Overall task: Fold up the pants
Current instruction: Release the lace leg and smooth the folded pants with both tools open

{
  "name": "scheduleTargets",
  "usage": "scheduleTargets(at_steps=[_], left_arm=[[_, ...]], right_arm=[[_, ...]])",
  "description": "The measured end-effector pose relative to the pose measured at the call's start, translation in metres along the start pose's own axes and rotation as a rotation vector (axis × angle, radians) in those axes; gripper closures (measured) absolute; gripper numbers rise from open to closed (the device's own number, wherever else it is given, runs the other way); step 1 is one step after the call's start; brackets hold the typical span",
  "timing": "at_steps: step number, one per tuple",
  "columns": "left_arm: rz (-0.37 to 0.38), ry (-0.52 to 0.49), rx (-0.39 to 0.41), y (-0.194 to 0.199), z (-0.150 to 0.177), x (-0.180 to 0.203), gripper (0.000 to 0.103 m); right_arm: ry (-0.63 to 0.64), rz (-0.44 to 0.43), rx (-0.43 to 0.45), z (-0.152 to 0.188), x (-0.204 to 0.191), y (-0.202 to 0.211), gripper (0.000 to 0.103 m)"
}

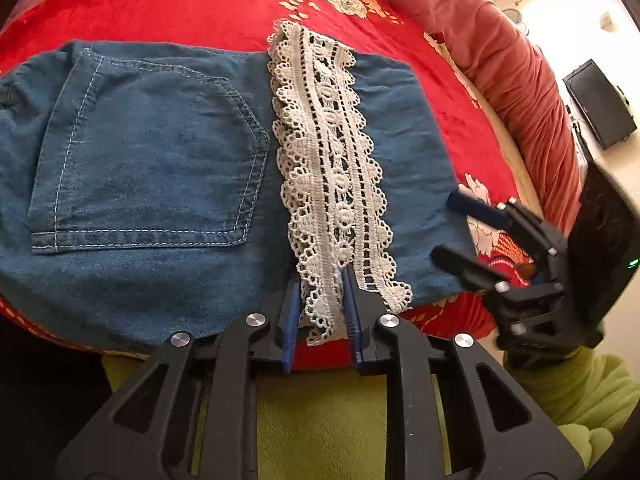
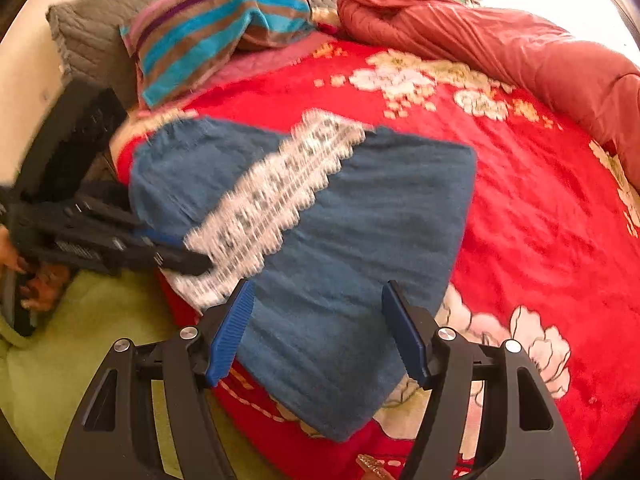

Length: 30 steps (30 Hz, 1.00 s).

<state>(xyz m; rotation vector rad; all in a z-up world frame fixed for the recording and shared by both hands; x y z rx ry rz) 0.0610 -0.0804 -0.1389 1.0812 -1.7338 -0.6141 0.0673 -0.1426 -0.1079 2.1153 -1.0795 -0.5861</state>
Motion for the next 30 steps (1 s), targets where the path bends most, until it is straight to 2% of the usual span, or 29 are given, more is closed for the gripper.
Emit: scheduleTargets(at_steps=[2,10,19,22,26,30], left_arm=[[0.001,-0.003,-0.002,-0.001,0.000,0.001,0.086],[-0.013,-0.022,0.004,0.001,-0.002,0.000,0.085],[-0.065,-0.060,0.081,0.019,-0.012,0.004,0.080],[-0.081,-0.067,0.098,0.024,-0.013,0.004,0.073],[-0.115,-0.075,0.137,0.035,-0.017,0.000,0.053],[-0.151,-0.079,0.179,0.048,-0.021,-0.001,0.040]], right_arm=[[-0.010,0.019,-0.034,0.011,0.007,-0.006,0.039],[-0.023,0.020,-0.016,0.018,0.010,-0.008,0.038],[-0.074,0.010,0.044,-0.001,0.018,0.017,0.037],[-0.096,0.008,0.060,-0.007,0.022,0.022,0.037],[-0.109,0.009,0.065,-0.012,0.024,0.024,0.037],[-0.103,0.003,0.074,-0.019,0.019,0.027,0.037]])
Point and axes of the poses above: each gripper's, at about its wrist camera, not at the fingertips, and y roughly against the way its jaws point, x to its right, z to its underside, the point moved 10 cm from there along -y, roughly the way its jaws point, and after that the axes turned 6 degrees about x, right-handed, at the moved point
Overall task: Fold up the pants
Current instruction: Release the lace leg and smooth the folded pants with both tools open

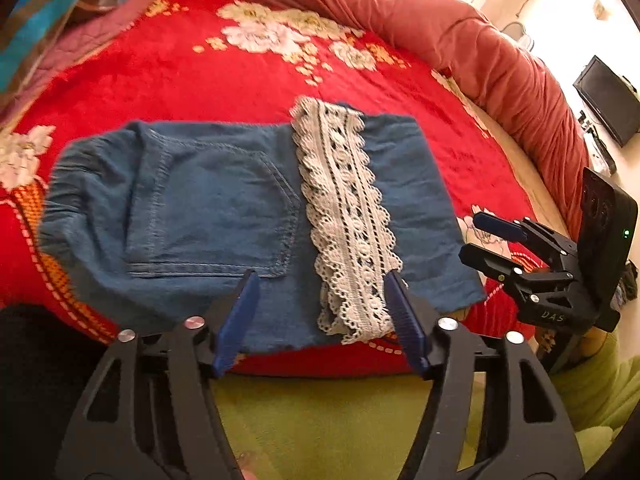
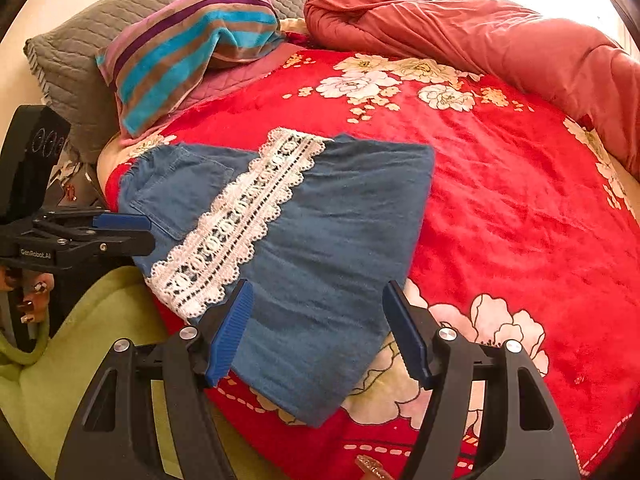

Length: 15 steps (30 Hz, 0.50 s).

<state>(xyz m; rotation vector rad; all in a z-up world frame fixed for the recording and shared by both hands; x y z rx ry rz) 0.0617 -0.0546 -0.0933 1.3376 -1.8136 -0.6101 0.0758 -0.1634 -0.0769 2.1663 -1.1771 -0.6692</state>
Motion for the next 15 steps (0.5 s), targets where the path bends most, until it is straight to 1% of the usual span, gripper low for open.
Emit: scheduleTargets(at_steps=[1,2,3,4,7,8,9,13,15], left_arm=[[-0.013,-0.004,0.012,0.004,-0.001,-0.002,0.038],[-0.024,-0.009,0.022,0.007,-0.002,-0.003,0.035],[-0.036,-0.014,0.031,0.010,-0.003,-0.004,0.031],[-0.043,-0.017,0.037,0.012,-0.004,-0.006,0.029],[-0.075,-0.016,0.072,0.023,-0.008,-0.013,0.021],[-0.081,-0.010,0.081,0.025,-0.010,-0.016,0.015],[-0.086,-0.001,0.092,0.029,-0.011,-0.019,0.013],[-0.105,0.036,0.128,0.043,-0.016,-0.035,0.010],[-0.127,0.059,0.144,0.050,-0.017,-0.046,0.010]], right_arm=[[0.004,0.000,0.002,-0.001,-0.001,0.001,0.037],[0.005,0.004,0.005,-0.003,-0.002,0.002,0.023],[0.002,0.010,0.017,-0.005,-0.002,0.004,0.016],[-0.002,0.010,0.027,-0.008,-0.002,0.005,0.013],[-0.007,0.009,0.042,-0.016,-0.004,0.009,0.012],[-0.004,0.010,0.044,-0.018,-0.003,0.010,0.012],[0.001,0.013,0.049,-0.021,-0.005,0.011,0.012],[0.025,0.015,0.063,-0.032,-0.010,0.014,0.011],[0.040,0.012,0.072,-0.039,-0.016,0.015,0.011]])
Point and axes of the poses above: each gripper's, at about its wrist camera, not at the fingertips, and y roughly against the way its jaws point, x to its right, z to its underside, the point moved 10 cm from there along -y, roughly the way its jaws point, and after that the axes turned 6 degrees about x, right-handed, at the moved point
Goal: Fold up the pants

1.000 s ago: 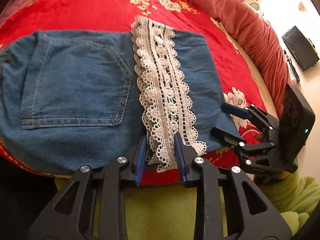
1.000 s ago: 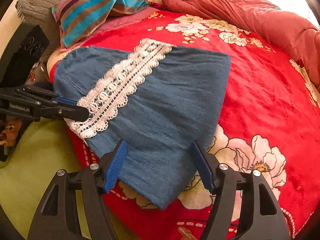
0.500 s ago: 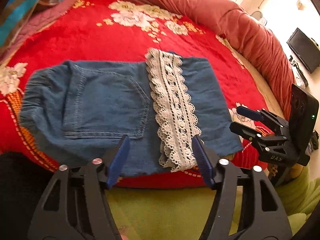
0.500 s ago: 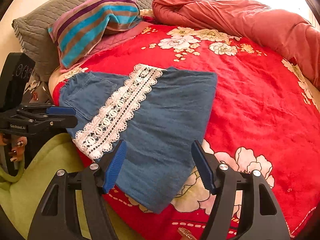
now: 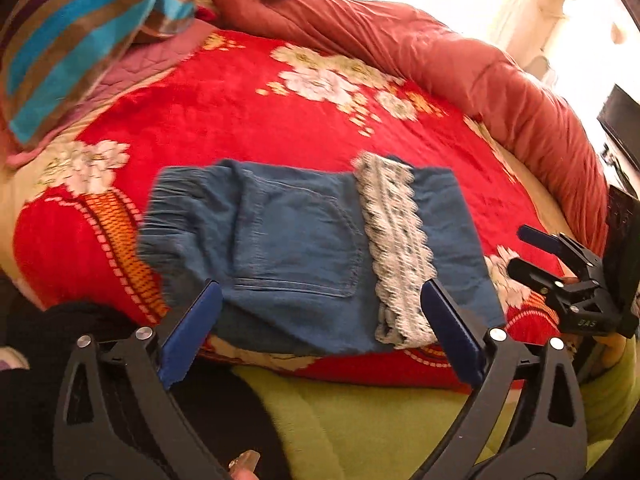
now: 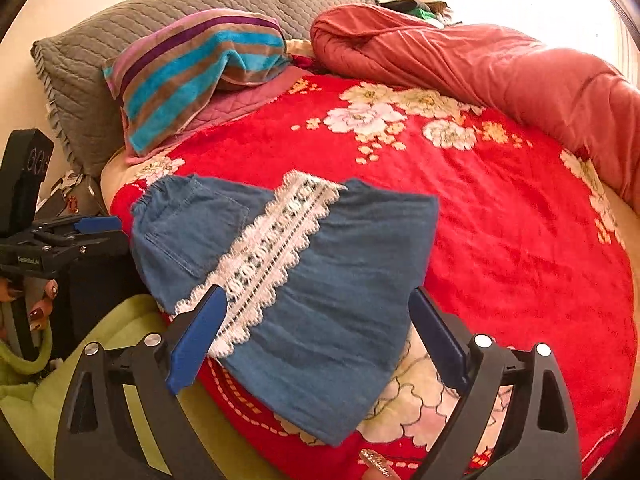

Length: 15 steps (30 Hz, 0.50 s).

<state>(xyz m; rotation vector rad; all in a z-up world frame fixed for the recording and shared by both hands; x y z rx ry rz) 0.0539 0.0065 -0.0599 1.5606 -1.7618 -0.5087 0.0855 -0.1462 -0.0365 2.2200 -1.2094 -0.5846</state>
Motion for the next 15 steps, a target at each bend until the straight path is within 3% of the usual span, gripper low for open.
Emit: scheduleTargets(at_steps=[15], left_arm=[[-0.087,0.147,0.037,0.017,0.003,-0.068,0.010]], right_arm=[[0.094,-0.119,0.008,-0.051,-0.062,-0.024,0.011]])
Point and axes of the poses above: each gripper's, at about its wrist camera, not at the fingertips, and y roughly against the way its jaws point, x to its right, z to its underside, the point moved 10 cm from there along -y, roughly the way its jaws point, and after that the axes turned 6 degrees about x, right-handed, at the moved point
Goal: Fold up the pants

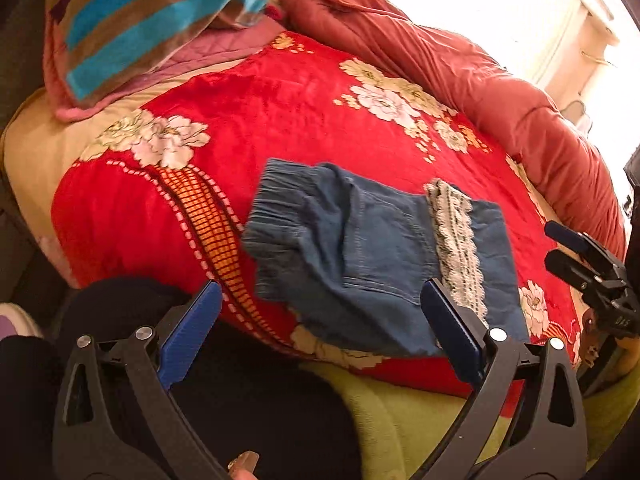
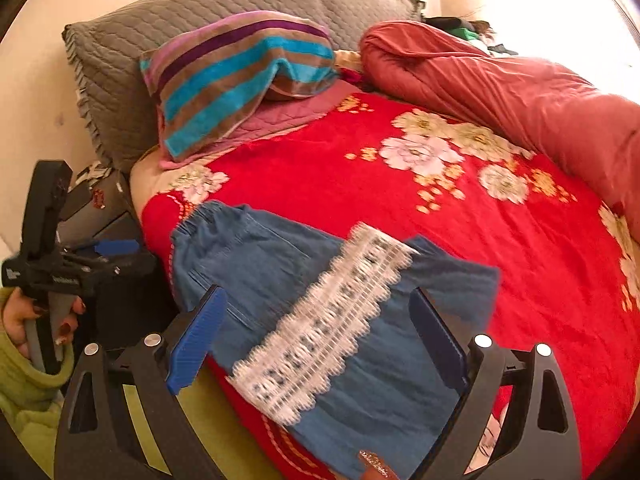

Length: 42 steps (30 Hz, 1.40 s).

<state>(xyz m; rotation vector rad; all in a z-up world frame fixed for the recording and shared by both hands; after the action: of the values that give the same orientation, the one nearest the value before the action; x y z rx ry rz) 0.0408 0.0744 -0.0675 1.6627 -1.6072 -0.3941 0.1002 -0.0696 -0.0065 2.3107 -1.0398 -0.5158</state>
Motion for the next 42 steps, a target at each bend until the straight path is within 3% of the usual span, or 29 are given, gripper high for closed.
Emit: scheduleTargets(at_steps=[5,14,18,19,21,24,36,39,42], left_arm=[[0.001,0.040,-0.026,-0.009,0.005,-0.012,0.010],[0.075,0.087,-0.065,-0.030,0.014,-0.004,0.010],[0.058,0.073,-0.066,-0.037,0.013,-0.001,0.011],[0.066,0.070,-0.070,-0.040,0.012,0.002,0.014],[0.079,0.076,-0.083,-0.046,0.013,0.003,0.039],[0.058,0.072,-0.084,-0.054,0.013,0.000,0.049],[0.064,0.040,-0.064,-0.056,0.009,-0.001,0.053],[0.068,0.046,-0.066,-0.056,0.008,-0.001,0.053],[0.070,0.051,-0.069,-0.056,0.008,-0.001,0.053]], right_arm=[[0.036,-0.043,-0.023,-0.014,-0.019,-0.020,0.011],[0.120,-0.124,-0.097,-0.037,-0.048,-0.070,0.011],[0.162,-0.170,-0.153,-0.041,-0.065,-0.098,0.011],[0.174,-0.179,-0.166,-0.042,-0.068,-0.104,0.011],[0.200,-0.194,-0.192,-0.043,-0.075,-0.117,0.011],[0.233,-0.230,-0.239,-0.043,-0.085,-0.138,0.011],[0.311,-0.346,-0.376,-0.026,-0.130,-0.204,0.011],[0.294,-0.395,-0.428,-0.015,-0.133,-0.217,0.017],[0.251,-0.454,-0.454,-0.007,-0.135,-0.223,0.031]])
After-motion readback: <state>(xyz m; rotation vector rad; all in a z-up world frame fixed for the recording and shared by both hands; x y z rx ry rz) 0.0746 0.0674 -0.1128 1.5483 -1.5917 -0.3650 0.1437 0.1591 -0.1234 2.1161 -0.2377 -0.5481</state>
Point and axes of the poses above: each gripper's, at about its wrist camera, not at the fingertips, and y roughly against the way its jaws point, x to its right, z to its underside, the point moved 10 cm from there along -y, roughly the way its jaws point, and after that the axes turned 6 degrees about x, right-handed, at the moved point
